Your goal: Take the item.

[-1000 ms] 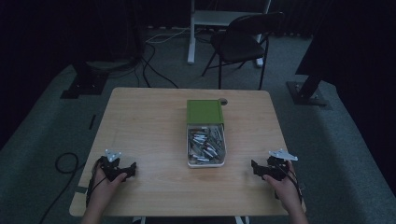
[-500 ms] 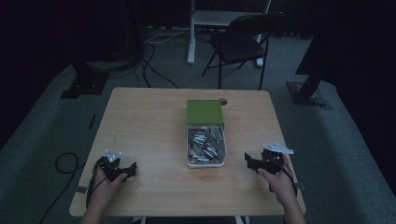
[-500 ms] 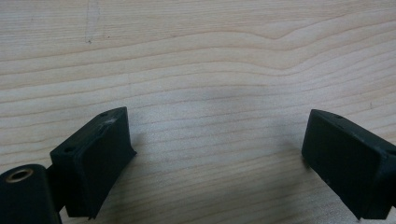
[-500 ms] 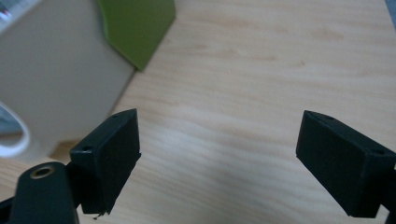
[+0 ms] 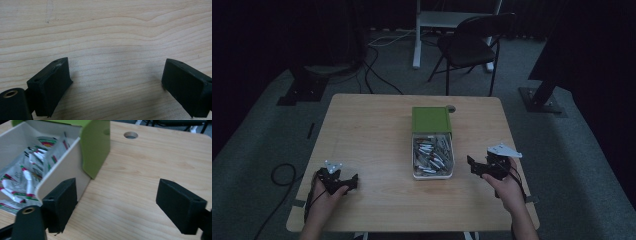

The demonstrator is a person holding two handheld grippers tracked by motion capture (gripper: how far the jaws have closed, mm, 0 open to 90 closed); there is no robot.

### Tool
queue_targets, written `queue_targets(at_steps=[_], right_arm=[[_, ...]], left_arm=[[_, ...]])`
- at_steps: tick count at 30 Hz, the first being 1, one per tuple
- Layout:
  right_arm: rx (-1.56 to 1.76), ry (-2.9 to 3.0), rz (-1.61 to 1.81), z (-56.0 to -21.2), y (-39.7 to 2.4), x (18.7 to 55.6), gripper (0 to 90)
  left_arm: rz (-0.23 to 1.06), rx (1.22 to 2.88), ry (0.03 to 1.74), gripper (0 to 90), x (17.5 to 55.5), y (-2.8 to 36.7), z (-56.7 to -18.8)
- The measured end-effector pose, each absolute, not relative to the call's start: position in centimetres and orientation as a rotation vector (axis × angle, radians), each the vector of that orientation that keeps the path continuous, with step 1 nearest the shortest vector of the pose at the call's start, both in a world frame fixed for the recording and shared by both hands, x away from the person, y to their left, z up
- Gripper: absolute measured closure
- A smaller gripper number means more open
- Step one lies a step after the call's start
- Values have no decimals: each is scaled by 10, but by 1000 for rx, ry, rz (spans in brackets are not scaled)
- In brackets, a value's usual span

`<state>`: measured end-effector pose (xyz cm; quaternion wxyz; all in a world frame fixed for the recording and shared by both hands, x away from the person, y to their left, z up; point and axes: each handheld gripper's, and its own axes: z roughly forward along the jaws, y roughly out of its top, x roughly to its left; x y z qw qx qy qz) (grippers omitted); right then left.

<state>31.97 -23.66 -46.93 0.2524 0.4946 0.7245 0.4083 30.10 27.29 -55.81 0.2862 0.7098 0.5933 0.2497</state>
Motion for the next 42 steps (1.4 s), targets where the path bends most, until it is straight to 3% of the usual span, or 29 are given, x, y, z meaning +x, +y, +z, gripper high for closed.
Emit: queue_targets(at_steps=[10, 22, 42], right_arm=[[1302, 2013, 1108, -455, -214, 322, 310], [1252, 2029, 1173, -441, -182, 332, 332], [1166, 2175, 1185, -444, -140, 360, 525]], left_arm=[[668, 1898, 1585, 89, 301, 273, -558], [668, 1897, 1585, 89, 301, 273, -558], [669, 1897, 1584, 89, 301, 273, -558]])
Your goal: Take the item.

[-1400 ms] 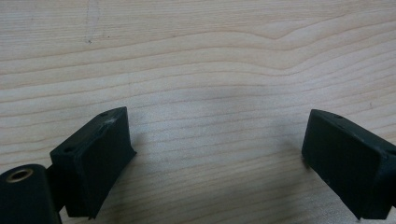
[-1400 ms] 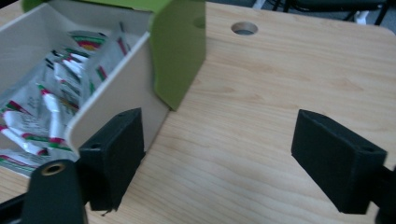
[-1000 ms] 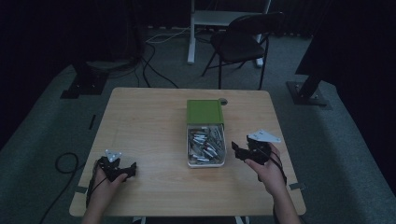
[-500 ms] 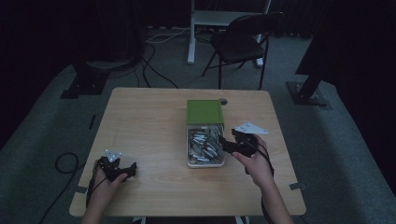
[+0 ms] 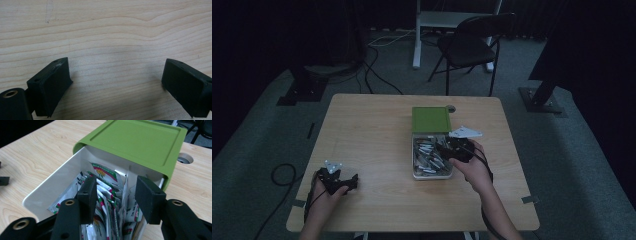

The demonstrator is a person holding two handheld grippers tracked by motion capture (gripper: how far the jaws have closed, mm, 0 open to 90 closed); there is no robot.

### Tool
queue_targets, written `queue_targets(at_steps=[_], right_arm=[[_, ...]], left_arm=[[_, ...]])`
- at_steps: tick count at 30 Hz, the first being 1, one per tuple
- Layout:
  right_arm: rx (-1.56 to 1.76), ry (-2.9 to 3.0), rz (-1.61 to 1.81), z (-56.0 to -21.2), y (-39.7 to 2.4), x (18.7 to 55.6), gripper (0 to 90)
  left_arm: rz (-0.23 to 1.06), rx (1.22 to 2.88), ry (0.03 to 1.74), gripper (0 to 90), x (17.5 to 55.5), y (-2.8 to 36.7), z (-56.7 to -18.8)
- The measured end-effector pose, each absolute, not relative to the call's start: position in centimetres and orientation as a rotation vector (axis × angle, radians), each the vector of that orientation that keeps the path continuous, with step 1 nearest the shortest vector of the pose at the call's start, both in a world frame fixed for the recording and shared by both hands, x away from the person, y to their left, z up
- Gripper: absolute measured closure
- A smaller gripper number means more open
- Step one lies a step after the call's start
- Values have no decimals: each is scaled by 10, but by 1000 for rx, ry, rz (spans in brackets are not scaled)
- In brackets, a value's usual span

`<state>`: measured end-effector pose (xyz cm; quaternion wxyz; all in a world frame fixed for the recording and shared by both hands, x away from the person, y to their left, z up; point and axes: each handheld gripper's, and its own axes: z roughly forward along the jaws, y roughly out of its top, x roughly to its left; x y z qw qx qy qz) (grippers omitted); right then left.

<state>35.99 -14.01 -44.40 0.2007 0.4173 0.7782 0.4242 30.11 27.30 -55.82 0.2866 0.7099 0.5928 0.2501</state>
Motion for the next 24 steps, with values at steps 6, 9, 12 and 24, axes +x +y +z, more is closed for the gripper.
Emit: queue_targets(at_steps=[6, 9, 12, 24], right_arm=[[1184, 2191, 1129, -451, -132, 368, 590], [1204, 2191, 1096, -454, -130, 371, 620], [1189, 2213, 1067, -457, -126, 372, 637], [1211, 2231, 940, -467, -120, 377, 786]], left_arm=[[669, 1892, 1585, 89, 301, 273, -558], [669, 1892, 1585, 89, 301, 273, -558], [669, 1894, 1585, 89, 301, 273, -558], [668, 1897, 1584, 89, 301, 273, -558]])
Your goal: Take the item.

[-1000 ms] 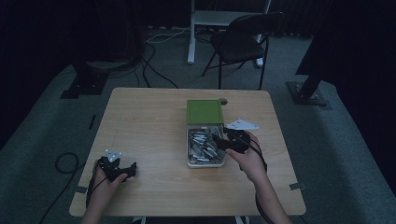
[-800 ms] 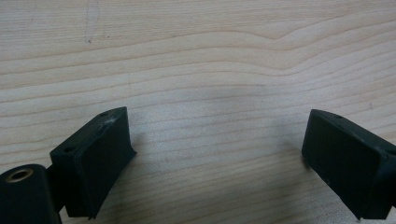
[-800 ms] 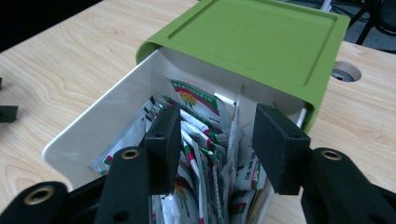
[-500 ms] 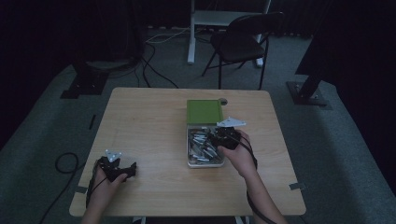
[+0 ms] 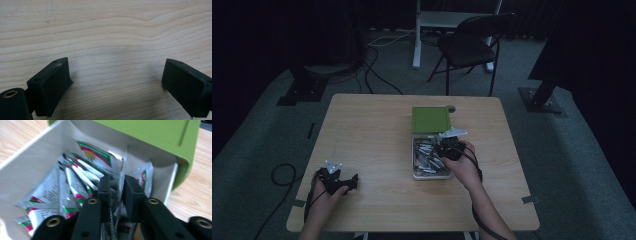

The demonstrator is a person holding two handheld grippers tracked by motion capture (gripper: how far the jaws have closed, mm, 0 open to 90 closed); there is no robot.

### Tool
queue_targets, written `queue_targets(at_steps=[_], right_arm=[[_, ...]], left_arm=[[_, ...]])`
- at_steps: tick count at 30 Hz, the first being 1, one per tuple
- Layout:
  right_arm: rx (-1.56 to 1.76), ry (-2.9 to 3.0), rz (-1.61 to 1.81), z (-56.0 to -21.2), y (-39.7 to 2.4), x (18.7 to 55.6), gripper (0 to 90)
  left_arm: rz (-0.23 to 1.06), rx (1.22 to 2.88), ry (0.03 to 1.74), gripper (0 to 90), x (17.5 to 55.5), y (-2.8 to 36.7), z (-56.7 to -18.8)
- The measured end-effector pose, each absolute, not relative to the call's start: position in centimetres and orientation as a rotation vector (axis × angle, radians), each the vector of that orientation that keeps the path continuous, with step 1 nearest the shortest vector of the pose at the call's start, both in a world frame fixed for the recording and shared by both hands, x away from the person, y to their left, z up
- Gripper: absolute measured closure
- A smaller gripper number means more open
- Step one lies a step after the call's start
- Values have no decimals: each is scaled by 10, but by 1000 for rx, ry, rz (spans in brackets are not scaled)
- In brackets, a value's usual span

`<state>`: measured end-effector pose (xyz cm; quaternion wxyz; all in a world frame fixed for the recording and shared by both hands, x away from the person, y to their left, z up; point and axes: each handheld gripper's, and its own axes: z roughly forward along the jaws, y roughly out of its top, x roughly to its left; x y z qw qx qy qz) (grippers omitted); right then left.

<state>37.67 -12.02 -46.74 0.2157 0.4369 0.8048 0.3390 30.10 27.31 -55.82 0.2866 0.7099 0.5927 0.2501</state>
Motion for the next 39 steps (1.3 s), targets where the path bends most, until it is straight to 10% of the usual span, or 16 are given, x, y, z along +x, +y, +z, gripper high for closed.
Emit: queue_targets(at_steps=[39], right_arm=[[1292, 2161, 1019, -453, -134, 360, 900]], left_arm=[[669, 1898, 1583, 89, 301, 273, -558]])
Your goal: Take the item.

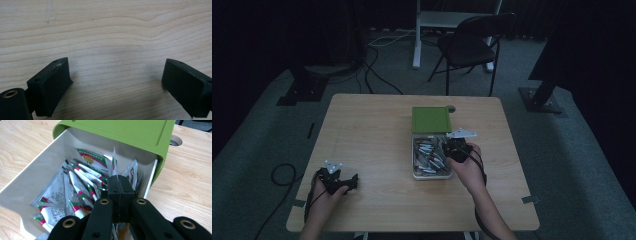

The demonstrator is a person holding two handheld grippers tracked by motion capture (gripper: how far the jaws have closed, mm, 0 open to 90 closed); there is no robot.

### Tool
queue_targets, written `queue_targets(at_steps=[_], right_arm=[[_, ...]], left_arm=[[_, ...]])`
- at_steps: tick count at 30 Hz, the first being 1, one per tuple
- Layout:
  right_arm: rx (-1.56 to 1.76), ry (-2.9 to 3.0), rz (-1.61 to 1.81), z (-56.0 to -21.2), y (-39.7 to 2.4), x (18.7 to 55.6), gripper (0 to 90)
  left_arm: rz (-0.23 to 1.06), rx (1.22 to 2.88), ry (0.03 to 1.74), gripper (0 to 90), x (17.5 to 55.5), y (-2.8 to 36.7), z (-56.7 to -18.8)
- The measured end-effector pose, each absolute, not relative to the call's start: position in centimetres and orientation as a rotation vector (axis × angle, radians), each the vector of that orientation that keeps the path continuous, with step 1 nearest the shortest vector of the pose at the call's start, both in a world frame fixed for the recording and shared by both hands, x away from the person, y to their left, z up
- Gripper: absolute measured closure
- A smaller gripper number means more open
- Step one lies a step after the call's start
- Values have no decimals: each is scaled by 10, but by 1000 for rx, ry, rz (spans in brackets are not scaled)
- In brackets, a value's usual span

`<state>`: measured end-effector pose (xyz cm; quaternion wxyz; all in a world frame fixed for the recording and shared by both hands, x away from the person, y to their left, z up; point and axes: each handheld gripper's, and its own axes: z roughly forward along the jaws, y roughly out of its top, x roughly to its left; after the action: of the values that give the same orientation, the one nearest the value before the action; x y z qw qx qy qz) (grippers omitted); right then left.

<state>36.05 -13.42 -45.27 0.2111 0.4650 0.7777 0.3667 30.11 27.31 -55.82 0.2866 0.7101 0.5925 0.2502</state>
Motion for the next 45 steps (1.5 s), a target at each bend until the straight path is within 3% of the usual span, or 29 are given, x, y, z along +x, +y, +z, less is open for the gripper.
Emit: queue_targets(at_steps=[45], right_arm=[[1268, 1993, 1188, -391, -174, 351, 900]], left_arm=[[669, 1896, 1584, 89, 301, 273, -558]])
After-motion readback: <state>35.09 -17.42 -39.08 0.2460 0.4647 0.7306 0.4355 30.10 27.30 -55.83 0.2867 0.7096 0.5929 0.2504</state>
